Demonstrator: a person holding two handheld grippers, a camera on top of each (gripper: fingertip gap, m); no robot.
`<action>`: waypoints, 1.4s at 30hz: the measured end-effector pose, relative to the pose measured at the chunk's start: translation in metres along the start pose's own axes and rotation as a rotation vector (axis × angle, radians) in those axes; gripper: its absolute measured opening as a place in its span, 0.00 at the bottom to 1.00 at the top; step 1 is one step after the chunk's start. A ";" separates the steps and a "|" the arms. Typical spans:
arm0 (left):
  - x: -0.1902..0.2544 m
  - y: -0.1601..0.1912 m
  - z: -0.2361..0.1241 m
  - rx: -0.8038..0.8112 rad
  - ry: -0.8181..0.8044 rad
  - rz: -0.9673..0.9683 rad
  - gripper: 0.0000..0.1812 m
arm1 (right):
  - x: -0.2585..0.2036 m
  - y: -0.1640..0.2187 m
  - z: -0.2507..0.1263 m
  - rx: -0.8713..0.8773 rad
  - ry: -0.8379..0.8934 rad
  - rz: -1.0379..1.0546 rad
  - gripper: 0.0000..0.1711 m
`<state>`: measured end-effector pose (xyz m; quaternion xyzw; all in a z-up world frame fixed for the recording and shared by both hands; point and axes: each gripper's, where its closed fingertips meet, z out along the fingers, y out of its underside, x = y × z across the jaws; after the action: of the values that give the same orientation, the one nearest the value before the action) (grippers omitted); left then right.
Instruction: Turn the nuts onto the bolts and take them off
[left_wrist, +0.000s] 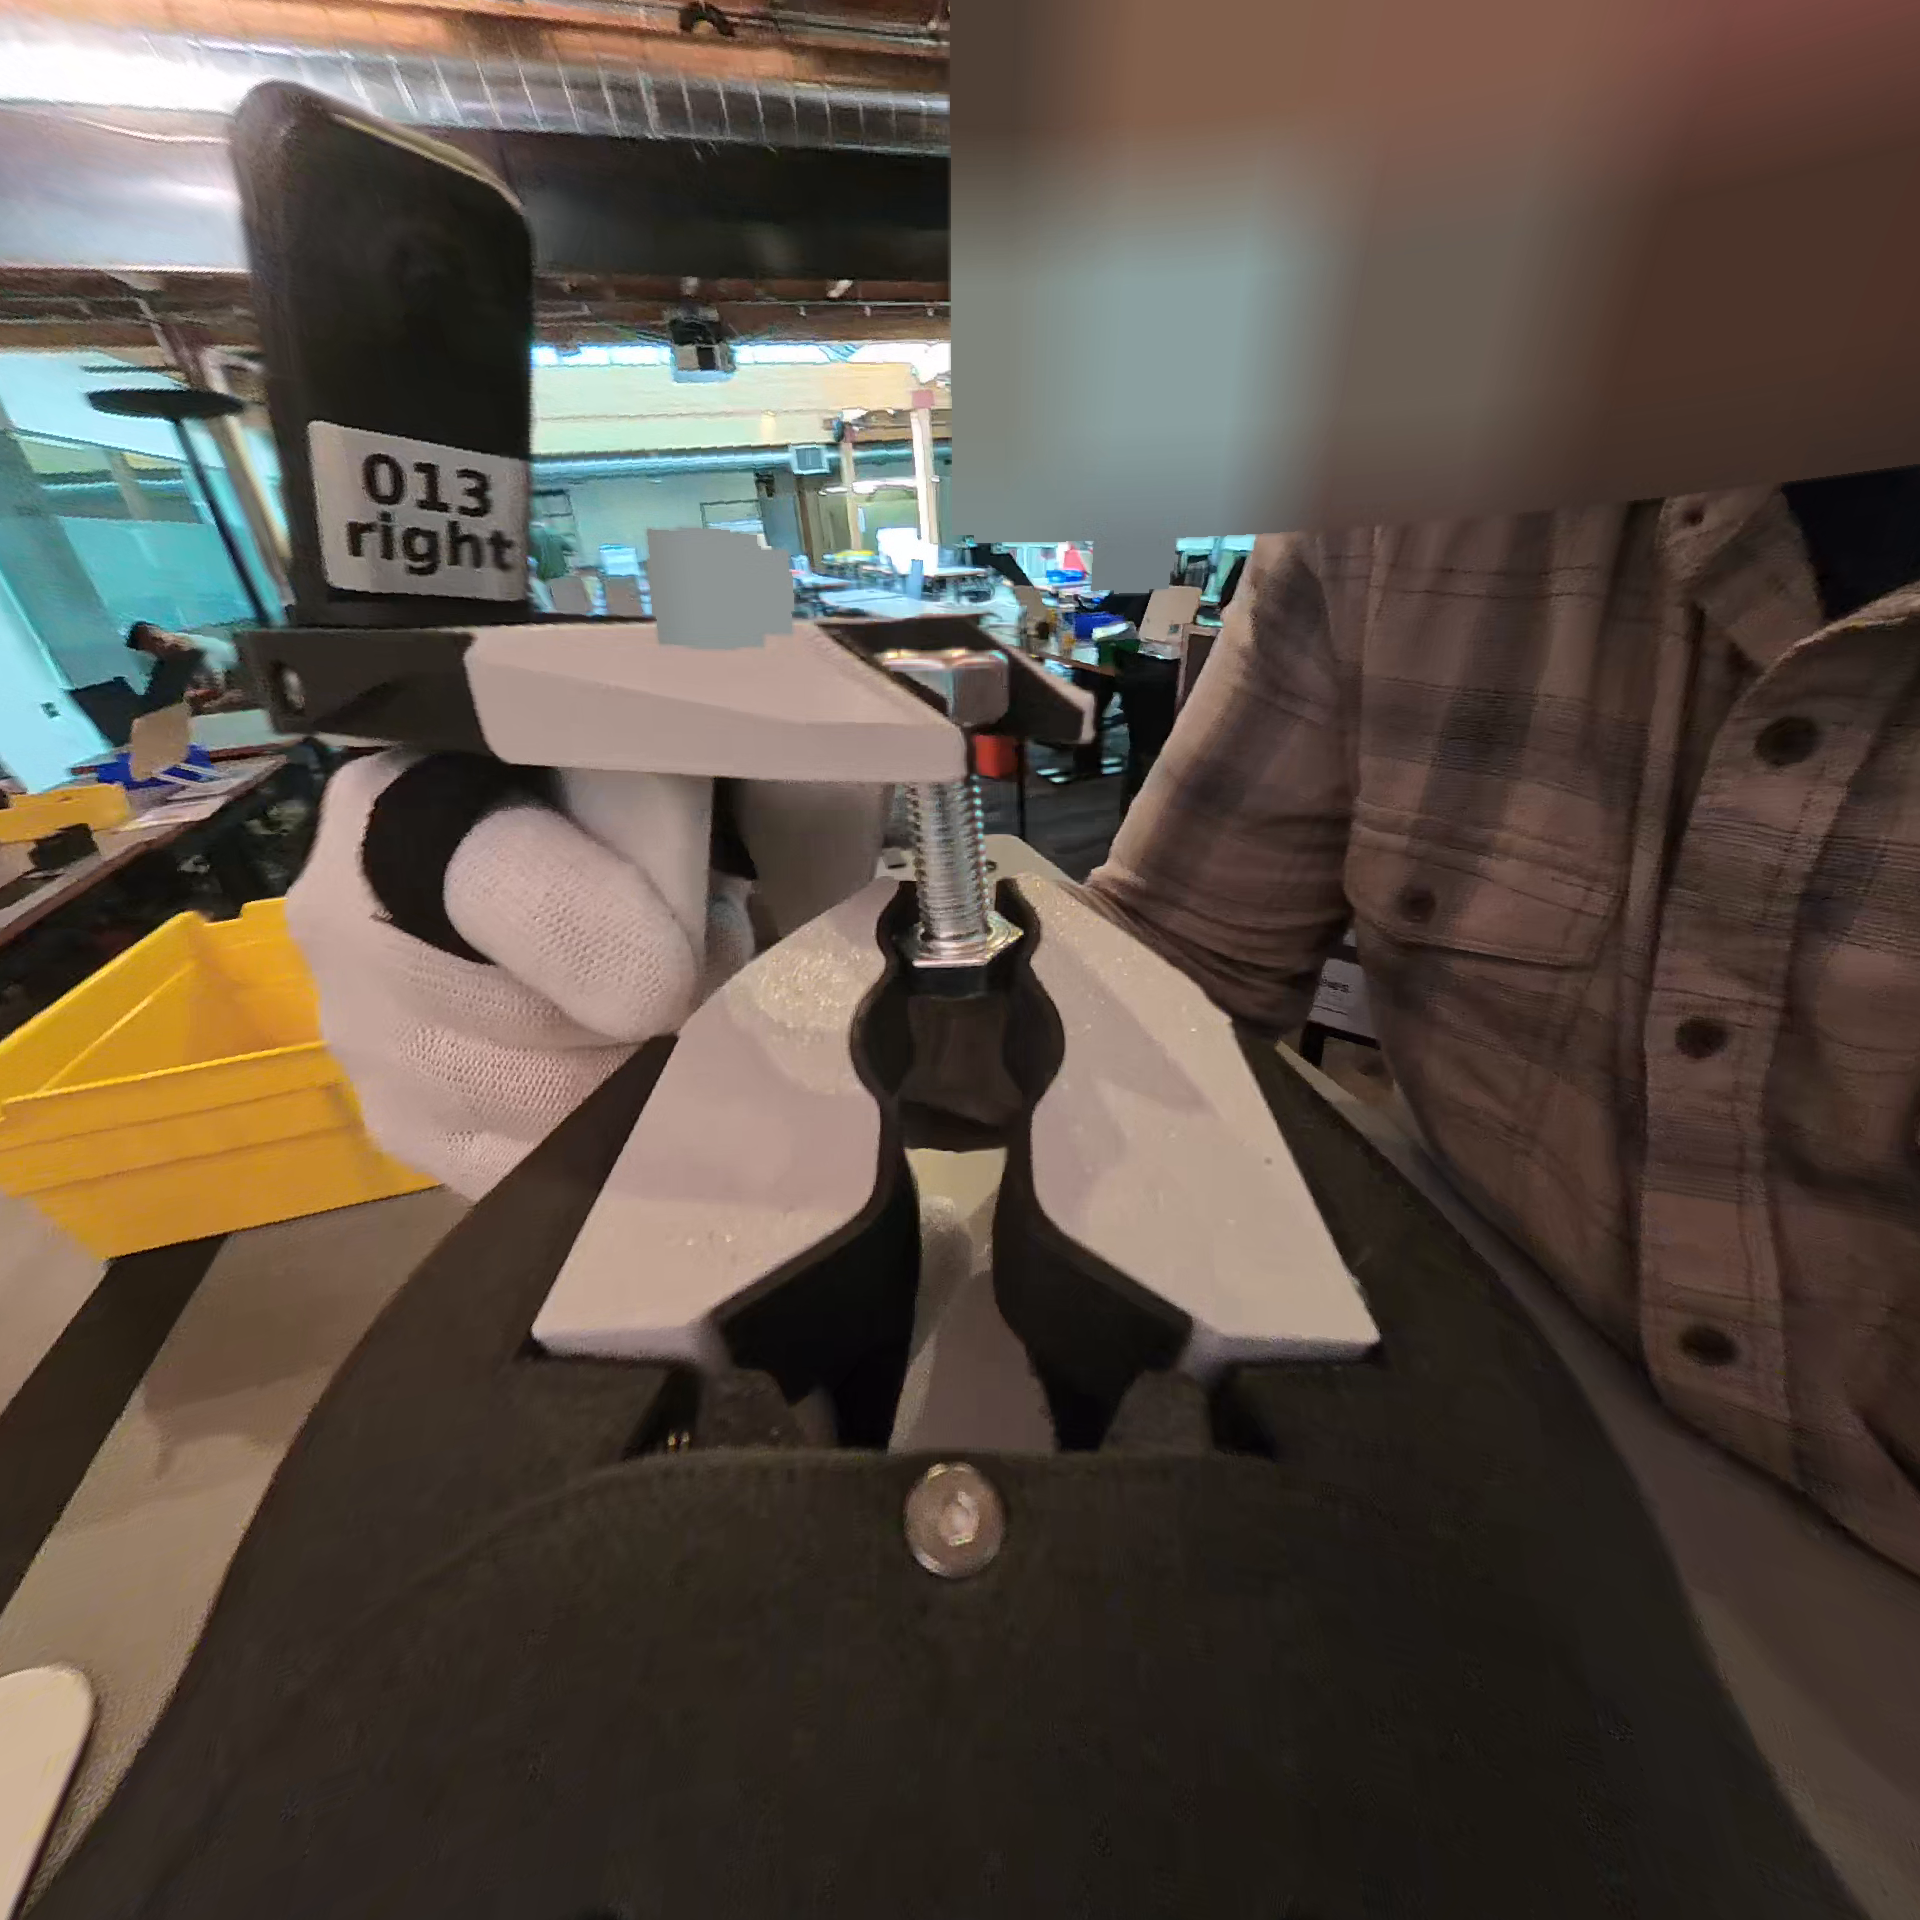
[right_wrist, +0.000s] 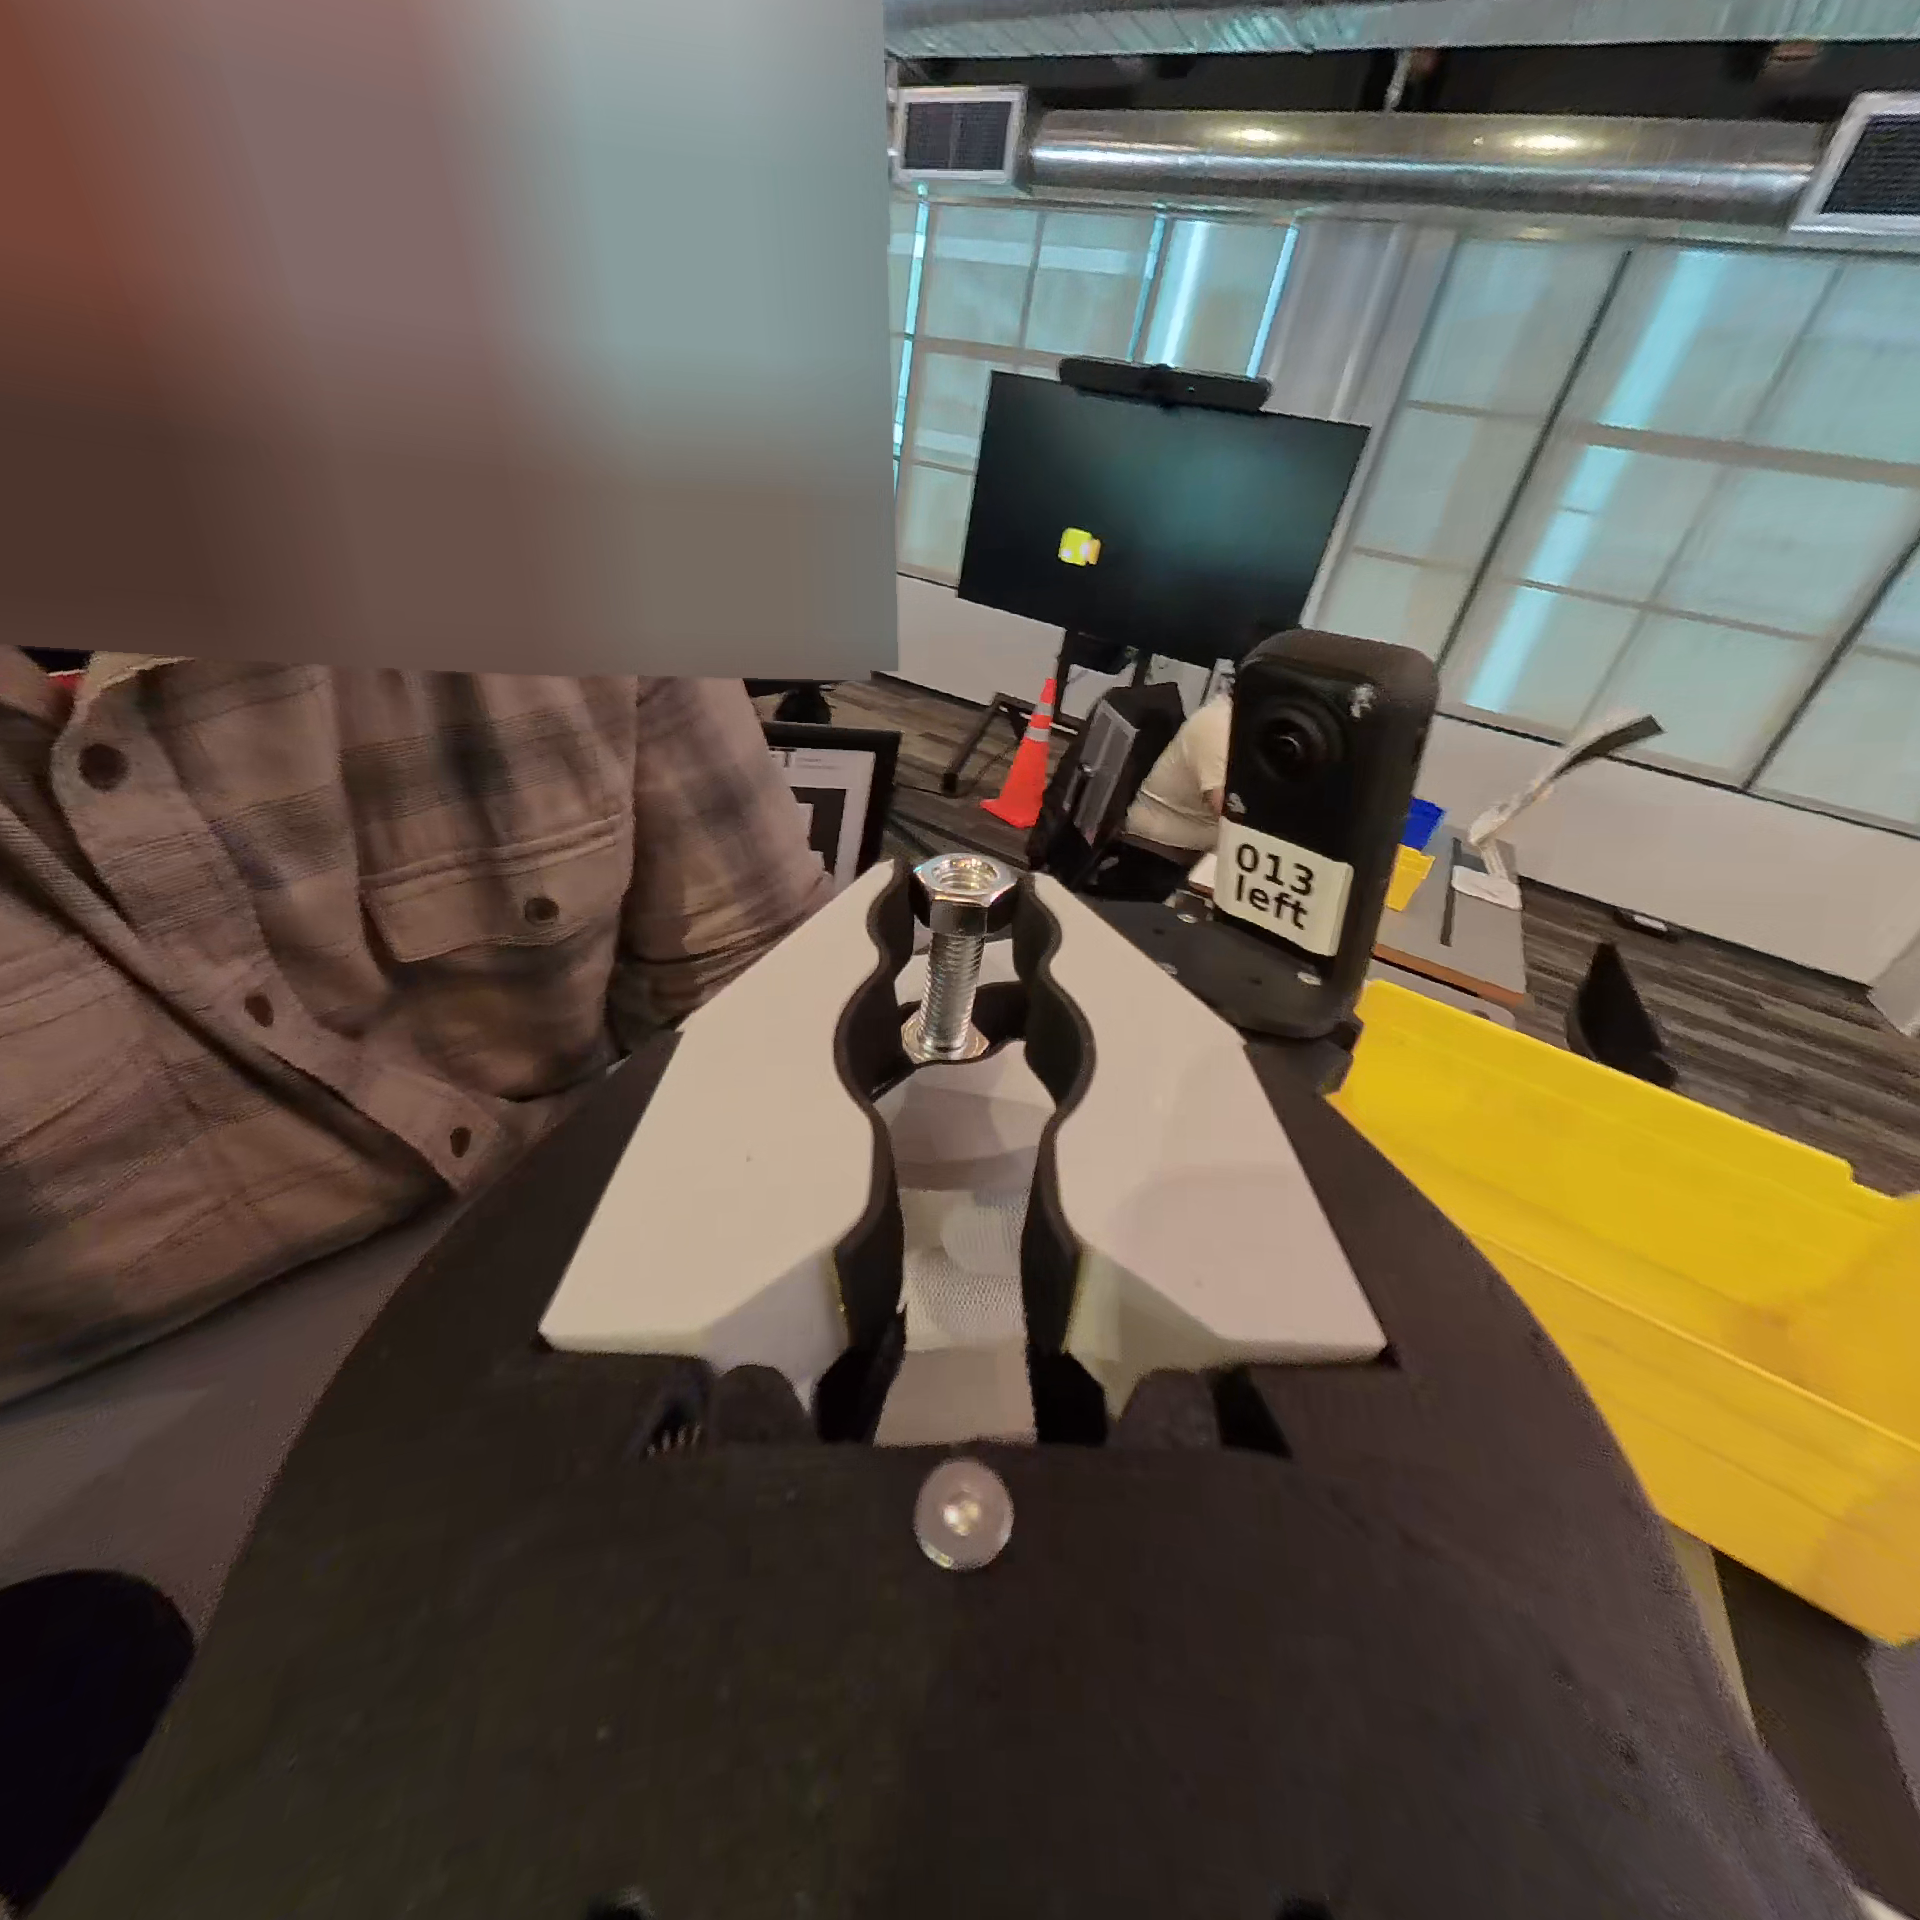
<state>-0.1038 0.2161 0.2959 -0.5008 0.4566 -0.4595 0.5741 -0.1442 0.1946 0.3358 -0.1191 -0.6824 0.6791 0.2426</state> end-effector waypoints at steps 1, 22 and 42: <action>-0.004 0.002 -0.002 -0.003 -0.023 0.003 0.08 | 0.004 0.002 -0.001 -0.013 0.023 0.005 0.10; 0.010 0.005 0.000 0.025 0.089 -0.054 0.08 | -0.003 0.004 0.003 0.017 -0.052 0.050 0.10; 0.012 0.009 -0.004 0.001 0.106 -0.069 0.08 | -0.005 0.007 0.004 -0.020 -0.039 0.017 0.10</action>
<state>-0.1051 0.2042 0.2857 -0.4910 0.4687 -0.5051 0.5330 -0.1432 0.1891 0.3285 -0.1139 -0.6928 0.6765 0.2223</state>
